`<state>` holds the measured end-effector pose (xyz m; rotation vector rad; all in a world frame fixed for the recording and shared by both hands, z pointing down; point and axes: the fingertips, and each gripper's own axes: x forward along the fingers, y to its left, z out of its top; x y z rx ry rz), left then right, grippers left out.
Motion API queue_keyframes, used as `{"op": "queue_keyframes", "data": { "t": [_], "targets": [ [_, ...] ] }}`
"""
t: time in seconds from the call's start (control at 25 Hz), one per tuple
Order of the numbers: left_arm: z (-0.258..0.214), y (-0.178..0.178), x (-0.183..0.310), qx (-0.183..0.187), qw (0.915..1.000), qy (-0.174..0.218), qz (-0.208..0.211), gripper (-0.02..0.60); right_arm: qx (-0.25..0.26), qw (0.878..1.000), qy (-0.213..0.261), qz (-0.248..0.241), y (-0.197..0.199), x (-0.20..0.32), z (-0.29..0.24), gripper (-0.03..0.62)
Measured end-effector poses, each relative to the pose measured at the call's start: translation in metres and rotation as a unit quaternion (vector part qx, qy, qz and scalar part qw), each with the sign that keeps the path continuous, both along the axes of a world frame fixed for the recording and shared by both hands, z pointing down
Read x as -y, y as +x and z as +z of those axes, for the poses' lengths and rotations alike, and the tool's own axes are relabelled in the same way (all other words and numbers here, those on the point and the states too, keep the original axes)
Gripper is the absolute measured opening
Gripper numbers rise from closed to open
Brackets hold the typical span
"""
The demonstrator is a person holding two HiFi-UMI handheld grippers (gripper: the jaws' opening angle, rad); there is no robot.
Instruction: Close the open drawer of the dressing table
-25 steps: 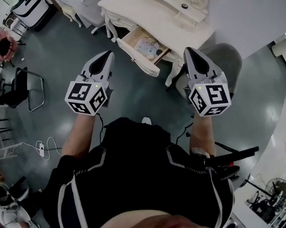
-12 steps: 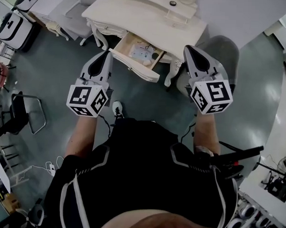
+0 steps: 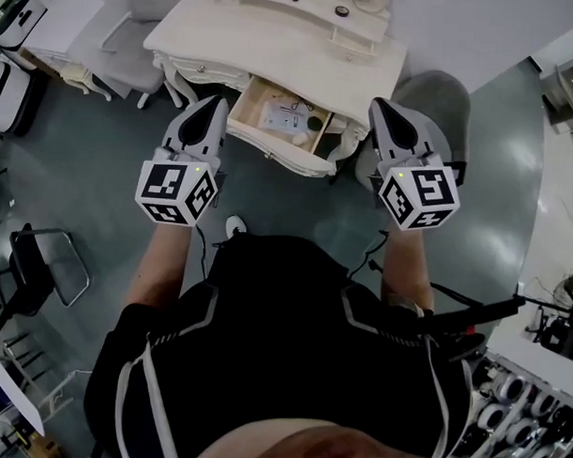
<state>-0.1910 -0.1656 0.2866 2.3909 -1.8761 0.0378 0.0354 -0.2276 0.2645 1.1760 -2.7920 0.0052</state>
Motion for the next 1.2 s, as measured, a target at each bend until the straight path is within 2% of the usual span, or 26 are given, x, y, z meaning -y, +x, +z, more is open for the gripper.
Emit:
{"op": "queue_keyframes", "data": {
  "t": [0.32, 0.56, 1.0, 1.2],
  "targets": [
    [0.022, -0.034, 0.027, 0.001, 0.9986, -0.019, 0.050, 0.005, -0.012, 0.999, -0.016, 0.040, -0.036, 0.007, 0.022, 0.005],
    [0.058, -0.048, 0.037, 0.009, 0.9939, -0.043, 0.101, 0.005, -0.016, 0.996, -0.047, 0.074, -0.051, 0.006, 0.060, 0.005],
    [0.143, -0.070, 0.045, 0.014, 0.9793, -0.091, 0.180, 0.005, -0.046, 0.983, -0.126, 0.124, -0.088, -0.014, 0.165, 0.005],
    [0.195, -0.072, 0.049, 0.029, 0.9739, -0.129, 0.185, 0.005, -0.065, 0.977, -0.158, 0.127, -0.095, -0.019, 0.222, 0.005]
  ]
}}
